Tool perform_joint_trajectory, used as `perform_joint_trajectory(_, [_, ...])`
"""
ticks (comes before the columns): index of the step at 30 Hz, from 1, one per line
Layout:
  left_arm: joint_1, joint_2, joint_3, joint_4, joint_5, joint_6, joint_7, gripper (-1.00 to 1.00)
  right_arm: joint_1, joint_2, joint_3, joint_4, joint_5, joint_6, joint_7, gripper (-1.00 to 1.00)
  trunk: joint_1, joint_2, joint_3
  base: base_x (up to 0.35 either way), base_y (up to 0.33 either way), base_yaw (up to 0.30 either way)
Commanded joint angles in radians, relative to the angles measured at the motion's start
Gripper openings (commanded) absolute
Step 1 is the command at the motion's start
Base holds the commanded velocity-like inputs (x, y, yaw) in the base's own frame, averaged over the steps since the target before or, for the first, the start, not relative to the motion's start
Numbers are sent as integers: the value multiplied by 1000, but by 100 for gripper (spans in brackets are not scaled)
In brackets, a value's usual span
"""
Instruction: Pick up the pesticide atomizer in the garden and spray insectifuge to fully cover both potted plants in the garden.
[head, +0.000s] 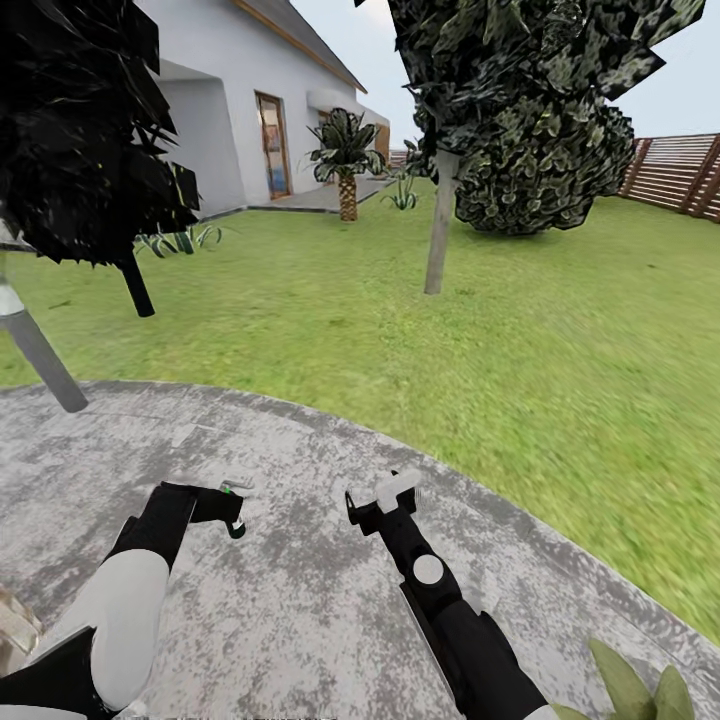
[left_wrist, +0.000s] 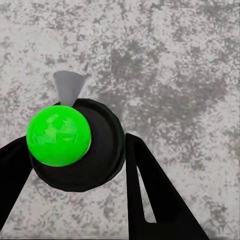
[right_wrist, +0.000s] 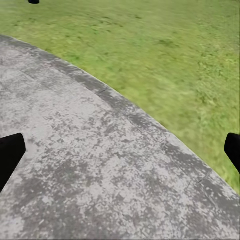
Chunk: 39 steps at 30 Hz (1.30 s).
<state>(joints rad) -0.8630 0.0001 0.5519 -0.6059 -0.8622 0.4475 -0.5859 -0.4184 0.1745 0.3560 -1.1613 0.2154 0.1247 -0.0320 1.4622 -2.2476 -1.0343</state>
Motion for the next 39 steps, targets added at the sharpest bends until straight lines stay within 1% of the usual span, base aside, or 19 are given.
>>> perform_joint_trajectory(1, [-1,-1,5,-2,-6,3,-8,-100,0,0,1,-1,11,7,-3,100,0,0,-2,0,0,245])
perform_joint_trajectory(6, [-1,-1,5,-2,-6,3,-8,-100,0,0,0,-1,10,7,-3,100,0,0,-4,0,0,157])
perform_joint_trajectory(22, [-1,-4,4,0,-6,2,-8,-100,0,0,1,-1,11,7,-3,100,0,0,-4,49,26,3])
perform_joint_trajectory(27, [-1,-4,4,0,-6,2,-8,-100,0,0,1,0,12,7,-3,100,0,0,-4,220,0,0])
perform_joint_trajectory(34, [-1,-4,4,0,-6,3,-8,-100,0,0,1,0,12,7,-3,100,0,0,-4,44,0,0])
perform_joint_trajectory(39, [-1,-5,5,0,-6,3,-8,-100,0,0,1,0,12,7,-3,100,0,0,-4,199,0,0])
